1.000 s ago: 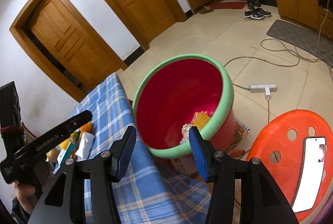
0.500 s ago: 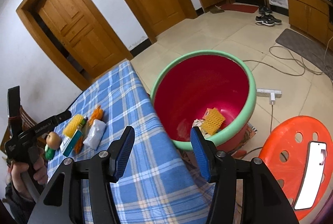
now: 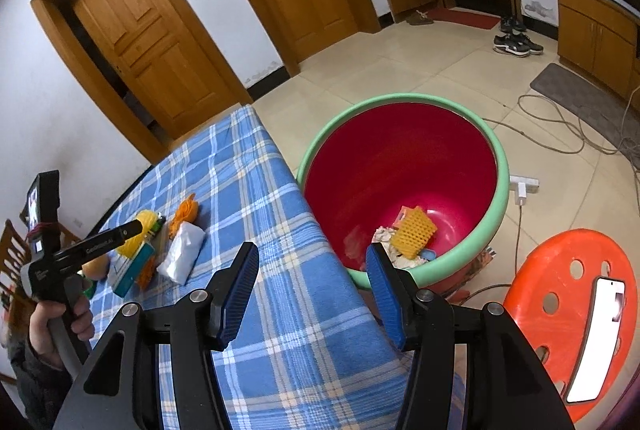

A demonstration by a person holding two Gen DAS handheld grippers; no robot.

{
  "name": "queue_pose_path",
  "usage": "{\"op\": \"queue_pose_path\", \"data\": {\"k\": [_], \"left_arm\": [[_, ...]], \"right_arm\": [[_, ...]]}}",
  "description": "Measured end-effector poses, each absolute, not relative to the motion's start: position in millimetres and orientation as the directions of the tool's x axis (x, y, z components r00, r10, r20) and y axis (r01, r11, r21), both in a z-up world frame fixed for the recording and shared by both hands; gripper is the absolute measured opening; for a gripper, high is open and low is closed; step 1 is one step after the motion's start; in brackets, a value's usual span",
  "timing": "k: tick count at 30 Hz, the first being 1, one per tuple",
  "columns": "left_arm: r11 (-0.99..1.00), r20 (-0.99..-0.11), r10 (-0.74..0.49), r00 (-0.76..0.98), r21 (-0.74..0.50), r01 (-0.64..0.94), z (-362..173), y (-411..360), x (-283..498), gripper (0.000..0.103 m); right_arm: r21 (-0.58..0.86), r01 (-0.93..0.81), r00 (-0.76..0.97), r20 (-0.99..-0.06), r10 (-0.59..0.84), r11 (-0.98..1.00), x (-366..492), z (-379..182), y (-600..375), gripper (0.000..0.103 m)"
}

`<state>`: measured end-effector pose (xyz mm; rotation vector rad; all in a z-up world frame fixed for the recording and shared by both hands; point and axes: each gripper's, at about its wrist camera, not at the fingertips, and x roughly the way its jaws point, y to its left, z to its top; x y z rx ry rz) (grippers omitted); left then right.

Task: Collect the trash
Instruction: 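Grasp the second yellow foam fruit net with the left tool, then reach the right tool to the white plastic-wrapped packet and grasp it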

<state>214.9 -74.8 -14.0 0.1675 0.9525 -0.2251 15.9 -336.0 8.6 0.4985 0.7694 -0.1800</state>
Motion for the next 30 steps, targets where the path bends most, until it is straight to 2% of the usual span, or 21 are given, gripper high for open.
{"op": "queue_pose_path", "data": {"k": [5,7,9,12,18,30], "left_arm": [[0.962,-0.82,-0.188,0.541,-0.042,0.269,-17.3,-67.3,218.9,0.07],[0.962,-0.824,-0.198,0.53,-0.061,0.265,-19.8,-64.5,221.4,0.064],[0.963,-0.831,-0.205,0.517,-0.075,0.261,-22.6,-61.9,223.6,0.041],[0.961,-0.835,-0.224,0.503,-0.101,0.259,-25.2,-58.1,224.1,0.023],[0.95,-0.813,-0.269,0.516,-0.136,0.282,-15.1,-54.7,211.2,0.021],[0.929,-0.71,-0.367,0.601,-0.239,0.284,43.6,-29.5,141.0,0.021]], "right_arm": [[0.352,0.34,0.708,-0.706,0.009,0.872,11.1,14.2,-333.4,0.057],[0.342,0.341,0.716,-0.698,-0.007,0.875,4.8,19.1,-333.4,0.057],[0.335,0.345,0.72,-0.694,-0.018,0.877,0.3,22.6,-334.0,0.057],[0.327,0.349,0.722,-0.691,-0.03,0.878,-5.6,24.8,-336.0,0.057],[0.33,0.363,0.719,-0.694,-0.036,0.871,-16.9,19.7,-338.6,0.057],[0.372,0.322,0.739,-0.674,0.014,0.871,-34.2,15.1,-326.3,0.057]]}}
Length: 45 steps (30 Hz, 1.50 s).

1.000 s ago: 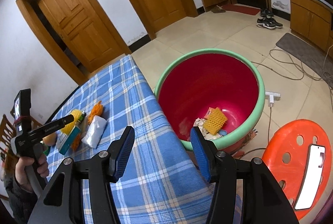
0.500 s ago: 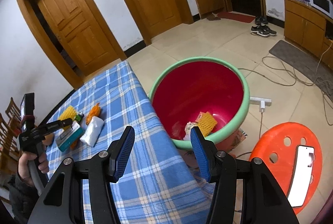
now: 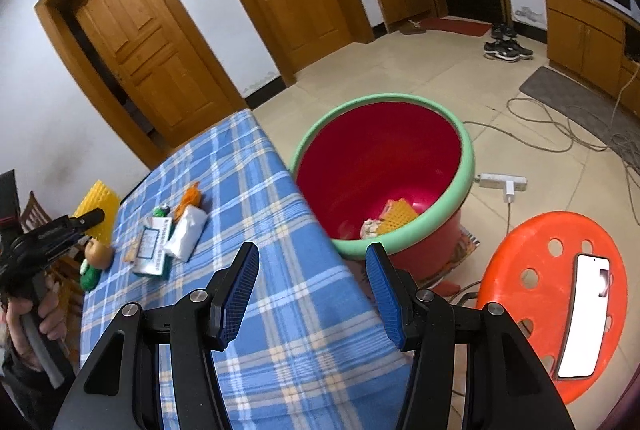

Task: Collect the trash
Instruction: 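Reach the right tool to the white plastic-wrapped packet and grasp it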

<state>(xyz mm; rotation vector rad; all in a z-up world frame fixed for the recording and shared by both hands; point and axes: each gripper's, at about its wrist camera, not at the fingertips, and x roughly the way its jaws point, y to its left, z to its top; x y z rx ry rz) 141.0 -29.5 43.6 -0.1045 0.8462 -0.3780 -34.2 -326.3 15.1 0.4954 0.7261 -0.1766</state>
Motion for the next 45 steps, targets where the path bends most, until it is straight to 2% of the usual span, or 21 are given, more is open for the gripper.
{"op": "queue_pose_path", "data": {"k": [5,13,24,36,45], "left_arm": [[0.931,-0.7,-0.365,0.614,-0.269,0.246,43.5,-14.9,118.6,0.021],[0.951,-0.699,-0.306,0.646,-0.254,0.175,33.6,8.4,89.7,0.021],[0.962,-0.712,-0.252,0.655,-0.26,0.087,10.0,42.2,65.5,0.021],[0.971,-0.707,-0.216,0.673,-0.229,0.071,-9.9,69.8,81.4,0.021],[0.968,-0.67,-0.21,0.712,-0.243,0.057,-19.7,87.8,94.9,0.021]], "right_arm": [[0.377,0.267,0.751,-0.658,0.054,0.887,-34.7,20.5,-306.2,0.057],[0.376,0.19,0.756,-0.646,0.109,0.907,-32.8,32.9,-276.4,0.057],[0.348,0.11,0.733,-0.661,0.16,0.931,-17.4,33.8,-229.6,0.057],[0.386,0.184,0.689,-0.706,0.161,0.904,36.9,6.1,-192.3,0.057],[0.328,0.268,0.669,-0.74,0.07,0.906,84.8,-15.1,-176.0,0.057]]}}
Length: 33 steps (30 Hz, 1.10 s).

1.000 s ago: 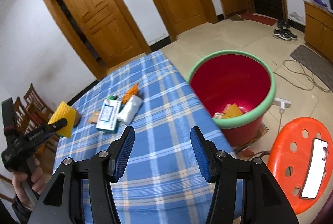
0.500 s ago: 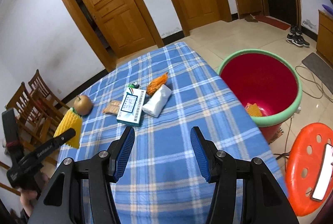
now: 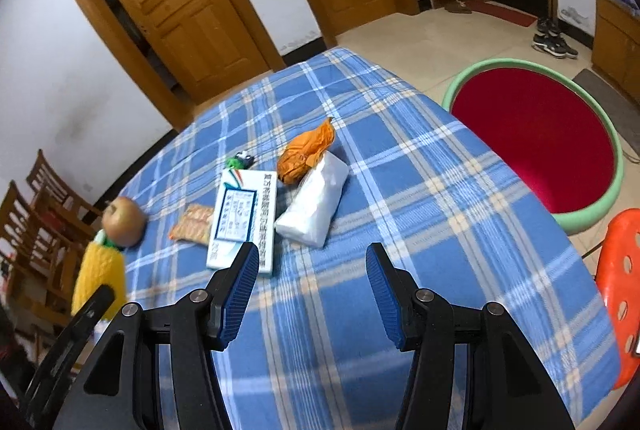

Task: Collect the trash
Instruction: 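Reach the right tool to the white plastic-wrapped packet and grasp it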

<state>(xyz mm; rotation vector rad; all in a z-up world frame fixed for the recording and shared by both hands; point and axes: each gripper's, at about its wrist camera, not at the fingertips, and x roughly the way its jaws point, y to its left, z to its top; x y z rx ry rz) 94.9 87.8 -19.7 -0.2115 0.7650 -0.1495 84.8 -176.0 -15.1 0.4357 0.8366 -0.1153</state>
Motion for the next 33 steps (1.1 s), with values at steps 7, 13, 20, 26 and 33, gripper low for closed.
{"op": "queue_pose_path", "data": {"k": [7,13,20,26,33], "left_arm": [[0.955,-0.661,-0.249,0.708,-0.289,0.065,-31.9,90.9,99.7,0.021],[0.942,-0.651,-0.282,0.705,-0.328,0.073,-33.3,91.8,97.2,0.021],[0.939,-0.665,-0.3,0.684,-0.333,0.087,-38.4,89.4,100.0,0.021],[0.948,-0.68,-0.277,0.679,-0.31,0.077,-42.1,84.7,104.0,0.021],[0.956,-0.692,-0.253,0.676,-0.286,0.064,-36.0,76.6,103.9,0.021]], "right_arm": [[0.297,0.308,0.656,-0.754,0.025,0.904,110.0,-33.9,-168.6,0.057],[0.244,0.327,0.638,-0.77,-0.023,0.913,125.2,-45.7,-159.5,0.057],[0.209,0.315,0.651,-0.758,-0.05,0.926,133.1,-49.8,-154.8,0.056],[0.191,0.256,0.646,-0.763,-0.021,0.948,135.2,-50.5,-149.8,0.039],[0.232,0.197,0.646,-0.762,0.051,0.953,123.0,-48.8,-152.8,0.035]]}}
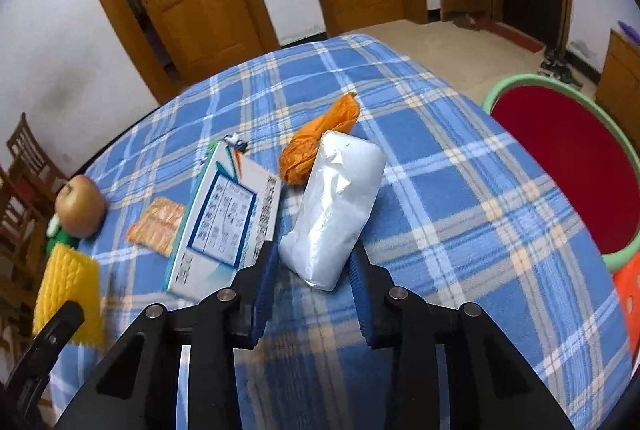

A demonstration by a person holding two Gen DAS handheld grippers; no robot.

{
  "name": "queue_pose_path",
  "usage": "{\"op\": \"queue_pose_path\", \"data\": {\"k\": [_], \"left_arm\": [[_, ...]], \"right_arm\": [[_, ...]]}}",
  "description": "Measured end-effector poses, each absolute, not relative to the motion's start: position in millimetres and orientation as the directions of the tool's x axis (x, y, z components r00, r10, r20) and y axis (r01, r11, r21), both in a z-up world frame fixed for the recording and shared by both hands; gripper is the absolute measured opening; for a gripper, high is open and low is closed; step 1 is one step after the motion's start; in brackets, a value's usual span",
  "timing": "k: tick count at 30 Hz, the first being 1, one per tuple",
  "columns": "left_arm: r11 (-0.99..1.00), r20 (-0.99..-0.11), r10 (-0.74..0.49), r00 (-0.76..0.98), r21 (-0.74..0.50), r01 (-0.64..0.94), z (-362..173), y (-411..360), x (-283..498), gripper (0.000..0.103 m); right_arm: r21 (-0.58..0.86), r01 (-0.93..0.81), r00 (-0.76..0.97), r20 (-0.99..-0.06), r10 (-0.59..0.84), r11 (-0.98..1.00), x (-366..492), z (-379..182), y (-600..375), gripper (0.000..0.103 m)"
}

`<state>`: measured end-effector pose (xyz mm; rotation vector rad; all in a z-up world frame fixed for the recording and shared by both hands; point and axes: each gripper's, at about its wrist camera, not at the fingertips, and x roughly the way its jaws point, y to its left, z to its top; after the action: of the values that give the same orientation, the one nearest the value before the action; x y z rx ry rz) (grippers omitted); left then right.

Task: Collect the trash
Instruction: 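Reach the right tool to the white plastic-wrapped packet and grasp it, then carry the foam net and white packet over the red bucket and open both tools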

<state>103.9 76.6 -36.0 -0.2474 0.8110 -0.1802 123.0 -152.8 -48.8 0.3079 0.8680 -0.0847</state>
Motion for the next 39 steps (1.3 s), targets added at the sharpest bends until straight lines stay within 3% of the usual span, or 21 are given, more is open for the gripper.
{"op": "queue_pose_path", "data": {"k": [15,23,39], "left_arm": [[0.94,-0.673,-0.326,0.663,-0.306,0.152,3.2,35.3,82.6,0.021],[0.931,-0.662,-0.364,0.656,-0.288,0.226,17.3,-4.7,73.6,0.021],[0.912,-0.723,-0.404,0.561,-0.266,0.313,10.3,-88.4,86.7,0.021]], "right_arm": [[0.309,0.197,0.661,-0.742,0.107,0.93,66.2,-34.2,-190.1,0.035],[0.332,0.264,0.679,-0.731,0.07,0.906,41.5,-27.4,-229.3,0.035],[0.362,0.375,0.715,-0.699,-0.017,0.854,24.8,-30.9,-324.2,0.035]]}}
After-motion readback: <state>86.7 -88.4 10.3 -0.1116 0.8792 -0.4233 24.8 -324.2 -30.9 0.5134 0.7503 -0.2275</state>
